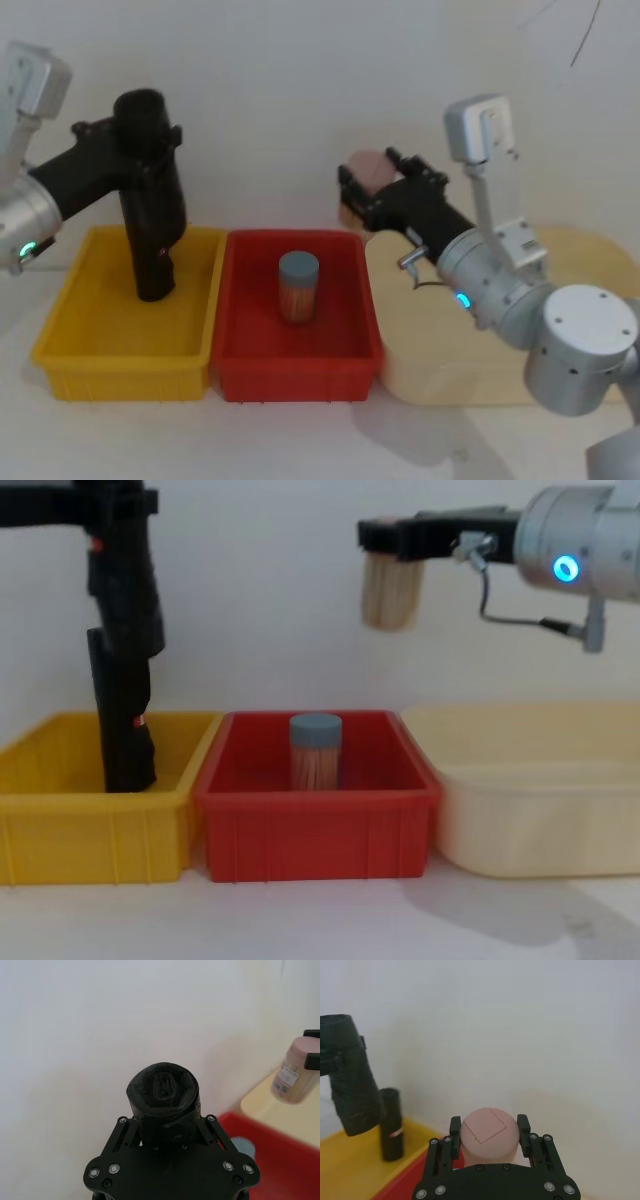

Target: Pick up the garbage bag with the one hand and transfer it to the other hand.

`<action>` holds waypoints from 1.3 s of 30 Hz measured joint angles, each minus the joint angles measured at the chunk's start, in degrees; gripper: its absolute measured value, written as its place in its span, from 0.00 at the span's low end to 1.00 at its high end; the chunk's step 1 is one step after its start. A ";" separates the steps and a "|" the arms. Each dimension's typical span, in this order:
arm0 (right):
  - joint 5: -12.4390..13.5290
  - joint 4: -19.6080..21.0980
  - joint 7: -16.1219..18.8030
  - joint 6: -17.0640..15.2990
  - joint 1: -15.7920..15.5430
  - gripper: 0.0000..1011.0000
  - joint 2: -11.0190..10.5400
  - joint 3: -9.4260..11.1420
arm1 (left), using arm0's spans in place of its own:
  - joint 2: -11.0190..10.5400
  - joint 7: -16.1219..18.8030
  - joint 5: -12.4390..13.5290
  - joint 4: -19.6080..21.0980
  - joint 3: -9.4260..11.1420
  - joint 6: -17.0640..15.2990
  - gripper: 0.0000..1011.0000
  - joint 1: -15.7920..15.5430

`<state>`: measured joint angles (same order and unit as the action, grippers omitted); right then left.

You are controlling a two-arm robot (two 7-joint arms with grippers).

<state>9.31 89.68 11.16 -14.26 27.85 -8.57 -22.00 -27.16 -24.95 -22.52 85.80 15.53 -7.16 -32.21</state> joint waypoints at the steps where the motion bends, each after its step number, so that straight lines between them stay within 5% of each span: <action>1: -0.17 0.33 -0.37 0.07 -0.05 0.64 -0.14 0.29 | 0.35 -0.35 -0.09 -0.50 0.29 0.21 0.35 -0.75; 11: -2.64 4.39 -4.21 0.35 -1.32 0.64 -2.10 4.26 | 4.96 -5.72 -1.70 -8.15 3.61 3.20 0.35 -8.51; 21: -4.92 6.85 -7.99 -0.23 -3.75 0.64 -4.09 8.53 | 11.56 -12.44 -3.84 -20.37 7.08 7.11 0.35 -16.79; 28: -5.78 7.12 -9.61 -1.63 -5.87 0.64 -5.38 11.25 | 16.73 -17.68 -5.51 -30.59 9.02 10.09 0.35 -22.44; 39: -5.67 5.02 -8.67 -4.67 -8.30 0.64 -6.44 12.94 | 27.00 -28.57 -10.17 -55.20 12.93 17.52 0.35 -34.20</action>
<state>3.64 94.71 2.48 -18.92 19.55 -15.01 -9.06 -0.16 -53.52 -32.69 30.60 28.47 10.36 -66.41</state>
